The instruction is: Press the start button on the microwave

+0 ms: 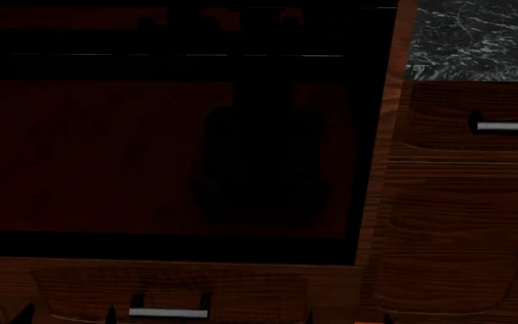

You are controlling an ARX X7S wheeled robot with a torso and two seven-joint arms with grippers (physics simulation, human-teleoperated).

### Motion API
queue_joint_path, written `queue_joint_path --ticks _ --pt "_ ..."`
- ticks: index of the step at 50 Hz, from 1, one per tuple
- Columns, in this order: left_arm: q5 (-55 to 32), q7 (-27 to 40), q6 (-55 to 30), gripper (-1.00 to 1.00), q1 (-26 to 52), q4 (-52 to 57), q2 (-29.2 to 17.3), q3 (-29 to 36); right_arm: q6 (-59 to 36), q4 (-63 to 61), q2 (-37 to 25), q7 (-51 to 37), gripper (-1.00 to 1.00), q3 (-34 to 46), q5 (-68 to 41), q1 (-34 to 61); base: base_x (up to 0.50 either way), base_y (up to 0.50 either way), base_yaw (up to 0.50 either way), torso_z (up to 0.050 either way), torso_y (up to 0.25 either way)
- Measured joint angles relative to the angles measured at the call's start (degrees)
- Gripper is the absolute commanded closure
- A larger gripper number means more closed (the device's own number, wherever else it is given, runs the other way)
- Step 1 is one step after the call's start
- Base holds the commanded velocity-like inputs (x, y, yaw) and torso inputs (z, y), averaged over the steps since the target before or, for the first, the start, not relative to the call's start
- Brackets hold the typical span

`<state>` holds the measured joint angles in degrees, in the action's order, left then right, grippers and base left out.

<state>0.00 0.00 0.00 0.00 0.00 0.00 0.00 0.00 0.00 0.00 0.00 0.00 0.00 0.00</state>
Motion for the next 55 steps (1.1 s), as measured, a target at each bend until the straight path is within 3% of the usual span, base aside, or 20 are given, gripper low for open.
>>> queue_joint_path --ticks 31,55 --pt "-3.3 4.6 -0.2 -1.0 0.2 0.0 -3.2 3.4 -0.6 -0.3 -3.1 -4.1 -1.0 3.7 -3.9 0.7 0.01 0.0 0.0 0.0 0.0" --pt "-5.5 6.7 -0.6 -1.0 0.3 0.7 -5.1 5.2 -1.6 -0.8 -4.7 -5.4 -1.0 6.1 -6.9 1.2 0.48 -0.17 0.0 0.0 0.0"
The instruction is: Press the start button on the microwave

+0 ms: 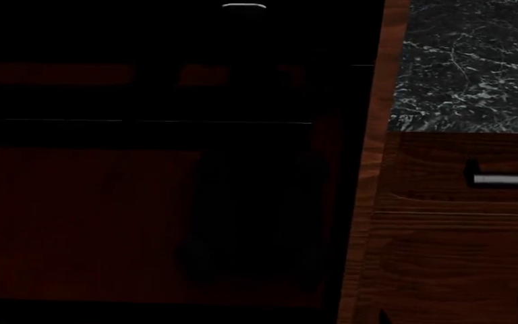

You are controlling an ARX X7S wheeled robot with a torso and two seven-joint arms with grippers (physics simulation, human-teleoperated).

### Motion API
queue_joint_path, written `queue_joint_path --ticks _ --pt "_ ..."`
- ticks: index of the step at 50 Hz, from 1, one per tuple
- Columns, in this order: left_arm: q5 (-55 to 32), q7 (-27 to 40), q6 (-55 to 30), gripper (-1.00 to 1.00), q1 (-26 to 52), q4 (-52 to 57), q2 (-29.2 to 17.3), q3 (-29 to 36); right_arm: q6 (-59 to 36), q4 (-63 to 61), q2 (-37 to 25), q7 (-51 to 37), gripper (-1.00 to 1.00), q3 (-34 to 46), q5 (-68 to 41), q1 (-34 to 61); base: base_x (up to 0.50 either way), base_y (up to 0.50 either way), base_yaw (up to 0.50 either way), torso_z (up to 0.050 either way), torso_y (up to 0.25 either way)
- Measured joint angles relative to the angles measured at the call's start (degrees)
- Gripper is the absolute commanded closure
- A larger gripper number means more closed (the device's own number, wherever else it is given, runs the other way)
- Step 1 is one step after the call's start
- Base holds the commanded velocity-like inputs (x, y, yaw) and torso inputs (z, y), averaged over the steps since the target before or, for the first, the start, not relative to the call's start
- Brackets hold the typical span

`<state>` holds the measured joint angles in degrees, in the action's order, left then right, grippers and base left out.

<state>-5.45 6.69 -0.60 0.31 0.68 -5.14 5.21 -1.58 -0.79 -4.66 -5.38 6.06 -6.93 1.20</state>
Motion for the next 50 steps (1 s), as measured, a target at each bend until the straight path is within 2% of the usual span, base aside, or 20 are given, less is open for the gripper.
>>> queue_joint_path --ticks 17,50 --pt "-1.1 1.4 0.4 -1.0 -0.4 0.1 -0.9 1.1 0.4 -0.1 -0.9 -1.4 -1.0 1.1 -1.5 -0.3 0.29 -0.06 0.0 0.0 0.0" --pt "-3.2 3.1 0.9 -1.0 -0.5 0.7 -2.5 2.6 0.2 -3.5 -2.8 -3.9 -1.0 3.2 -2.7 -1.0 0.05 0.0 0.0 0.0 0.0"
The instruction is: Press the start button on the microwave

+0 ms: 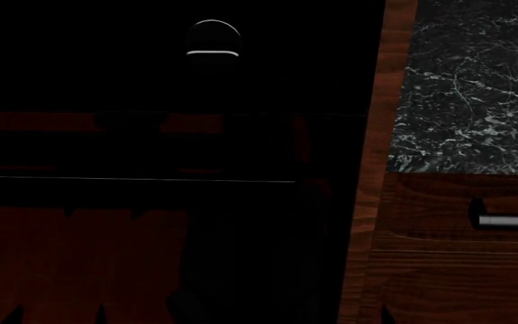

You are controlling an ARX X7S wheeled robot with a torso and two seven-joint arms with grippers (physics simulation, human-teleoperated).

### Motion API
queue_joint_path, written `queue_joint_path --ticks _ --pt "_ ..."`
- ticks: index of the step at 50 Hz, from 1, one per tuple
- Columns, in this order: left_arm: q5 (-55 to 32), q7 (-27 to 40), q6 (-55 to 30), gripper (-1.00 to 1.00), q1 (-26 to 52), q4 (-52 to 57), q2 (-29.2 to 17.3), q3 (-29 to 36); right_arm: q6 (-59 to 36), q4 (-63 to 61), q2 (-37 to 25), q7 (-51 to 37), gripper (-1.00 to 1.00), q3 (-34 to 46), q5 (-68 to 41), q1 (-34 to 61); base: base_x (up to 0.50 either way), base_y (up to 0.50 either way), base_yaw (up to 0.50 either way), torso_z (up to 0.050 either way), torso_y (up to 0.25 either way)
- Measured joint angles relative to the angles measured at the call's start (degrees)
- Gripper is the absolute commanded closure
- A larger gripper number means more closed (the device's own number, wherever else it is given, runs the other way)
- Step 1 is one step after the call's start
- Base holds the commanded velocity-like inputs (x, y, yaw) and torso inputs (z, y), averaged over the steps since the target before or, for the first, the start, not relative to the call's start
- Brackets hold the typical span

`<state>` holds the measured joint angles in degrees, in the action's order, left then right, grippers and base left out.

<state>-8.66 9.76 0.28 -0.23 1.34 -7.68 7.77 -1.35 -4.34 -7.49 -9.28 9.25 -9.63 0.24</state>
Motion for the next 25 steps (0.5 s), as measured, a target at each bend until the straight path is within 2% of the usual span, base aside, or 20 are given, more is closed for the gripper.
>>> queue_joint_path --ticks 13,25 --pt "-0.6 0.7 0.2 -1.0 -0.1 0.3 -0.5 0.4 -11.2 -23.7 -3.2 -4.5 -1.0 -1.4 0.5 1.5 0.0 0.0 0.0 0.0 0.0" --pt "-1.2 1.3 0.0 -1.0 -0.3 1.0 -1.1 0.5 -28.2 -39.7 -6.0 -8.0 -1.0 -1.2 2.9 12.3 0.0 0.0 0.0 0.0 0.0"
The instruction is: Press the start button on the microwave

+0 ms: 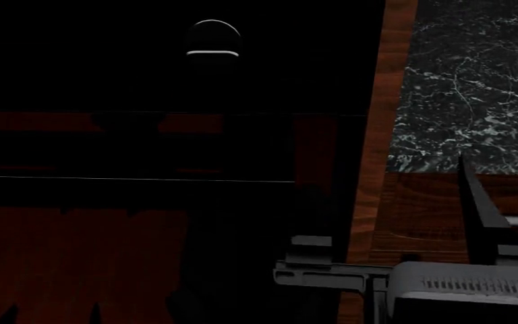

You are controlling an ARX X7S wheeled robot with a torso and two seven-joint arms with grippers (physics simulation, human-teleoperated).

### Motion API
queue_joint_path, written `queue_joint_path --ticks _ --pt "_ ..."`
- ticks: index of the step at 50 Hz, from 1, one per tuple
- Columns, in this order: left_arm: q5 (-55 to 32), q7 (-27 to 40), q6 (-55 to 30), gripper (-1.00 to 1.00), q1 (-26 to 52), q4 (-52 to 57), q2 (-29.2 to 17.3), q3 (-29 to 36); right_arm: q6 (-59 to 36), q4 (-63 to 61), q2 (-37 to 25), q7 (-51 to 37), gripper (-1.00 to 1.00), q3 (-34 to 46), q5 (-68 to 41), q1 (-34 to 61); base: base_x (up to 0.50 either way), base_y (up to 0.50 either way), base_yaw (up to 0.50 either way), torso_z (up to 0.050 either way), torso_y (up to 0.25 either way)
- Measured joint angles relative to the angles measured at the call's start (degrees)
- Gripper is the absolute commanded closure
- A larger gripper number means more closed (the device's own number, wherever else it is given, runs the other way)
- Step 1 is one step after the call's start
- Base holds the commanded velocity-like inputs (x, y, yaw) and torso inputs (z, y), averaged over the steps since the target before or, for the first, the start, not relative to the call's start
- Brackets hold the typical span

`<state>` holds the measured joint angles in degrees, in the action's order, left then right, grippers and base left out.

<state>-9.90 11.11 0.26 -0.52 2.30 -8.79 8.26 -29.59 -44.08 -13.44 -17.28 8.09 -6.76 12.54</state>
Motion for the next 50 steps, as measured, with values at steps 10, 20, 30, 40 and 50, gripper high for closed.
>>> queue_joint_path --ticks 10,20,30,40,50 --pt "-0.3 0.5 -0.2 -1.0 -0.2 0.6 -0.5 0.2 -24.4 -8.7 0.9 2.4 -1.0 -5.0 -7.4 18.2 0.0 0.0 0.0 0.0 0.0" --pt "-0.6 0.9 0.1 -1.0 -0.2 0.5 -0.9 0.4 -45.3 -9.4 2.5 4.1 -1.0 -9.3 -14.1 40.4 0.0 0.0 0.0 0.0 0.0" --pt "-0.5 1.3 0.4 -1.0 -0.4 0.5 -1.2 0.8 -54.1 -2.9 2.0 4.1 -1.0 -6.7 -17.6 58.0 0.0 0.0 0.0 0.0 0.0" --pt "-0.6 1.7 0.9 -1.0 -0.6 0.7 -1.5 1.2 -55.6 7.4 2.1 4.7 -1.0 -2.0 -18.9 71.6 0.0 0.0 0.0 0.0 0.0" --pt "-0.7 2.0 1.1 -1.0 -0.7 0.9 -2.0 1.5 -53.3 18.5 2.8 5.9 -1.0 1.4 -18.8 80.6 0.0 0.0 0.0 0.0 0.0"
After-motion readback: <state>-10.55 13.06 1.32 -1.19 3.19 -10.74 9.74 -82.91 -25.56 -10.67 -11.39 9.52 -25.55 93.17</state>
